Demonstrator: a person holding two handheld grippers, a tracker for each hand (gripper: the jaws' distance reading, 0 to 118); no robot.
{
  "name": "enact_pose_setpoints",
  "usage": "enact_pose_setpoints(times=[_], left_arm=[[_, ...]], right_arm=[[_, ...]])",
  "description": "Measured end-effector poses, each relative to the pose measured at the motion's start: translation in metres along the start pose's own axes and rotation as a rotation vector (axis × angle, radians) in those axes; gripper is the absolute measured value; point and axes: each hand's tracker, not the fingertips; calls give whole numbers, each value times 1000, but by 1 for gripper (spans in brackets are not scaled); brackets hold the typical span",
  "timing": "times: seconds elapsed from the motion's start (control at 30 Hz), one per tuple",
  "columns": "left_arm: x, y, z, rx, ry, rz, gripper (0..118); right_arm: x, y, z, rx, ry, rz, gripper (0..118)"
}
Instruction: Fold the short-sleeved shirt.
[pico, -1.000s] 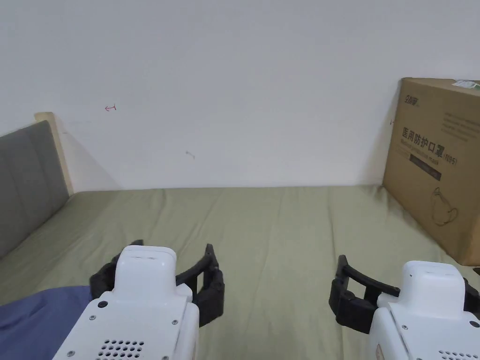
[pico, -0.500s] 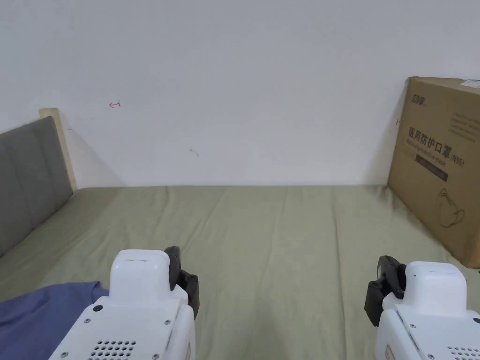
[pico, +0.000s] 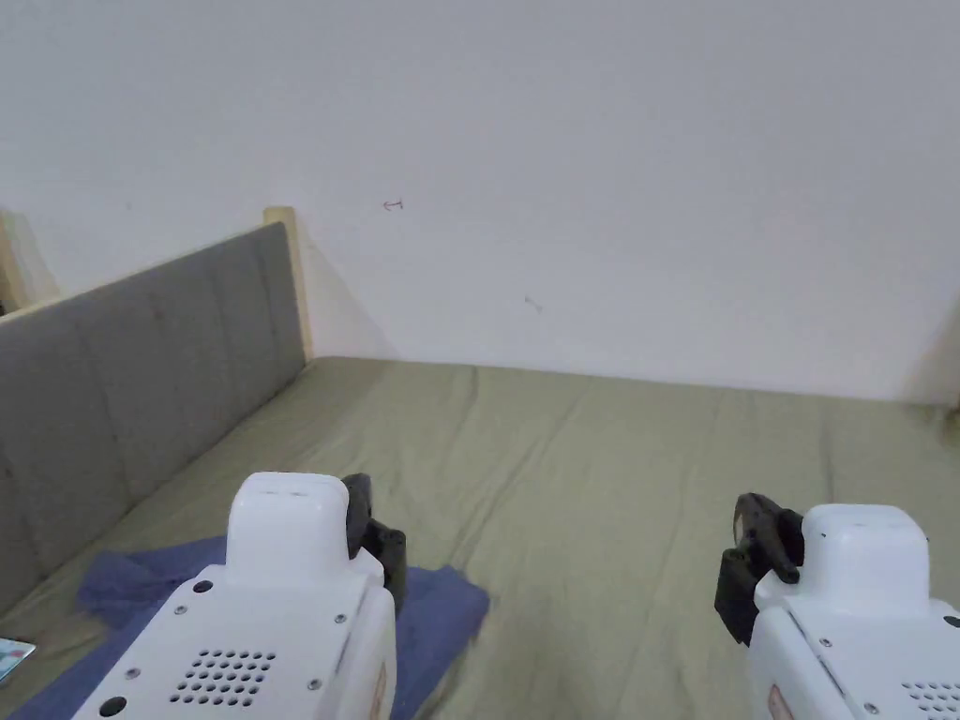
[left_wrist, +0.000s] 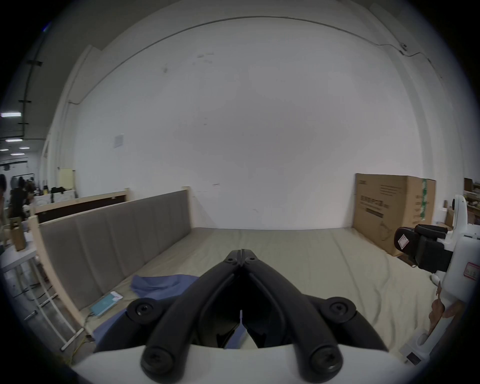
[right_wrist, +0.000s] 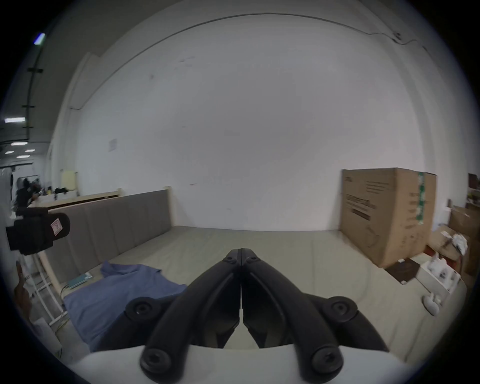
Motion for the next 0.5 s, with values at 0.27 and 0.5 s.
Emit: enact_pose_setpoints(times=[0.27, 0.5], left_arm=[[-63, -6, 23, -56, 180, 19, 0], [-90, -37, -26, -269, 152, 99, 0]], right_arm=[[-70, -7, -19, -49, 216, 21, 0], [-89, -16, -24, -88, 260, 56, 0]])
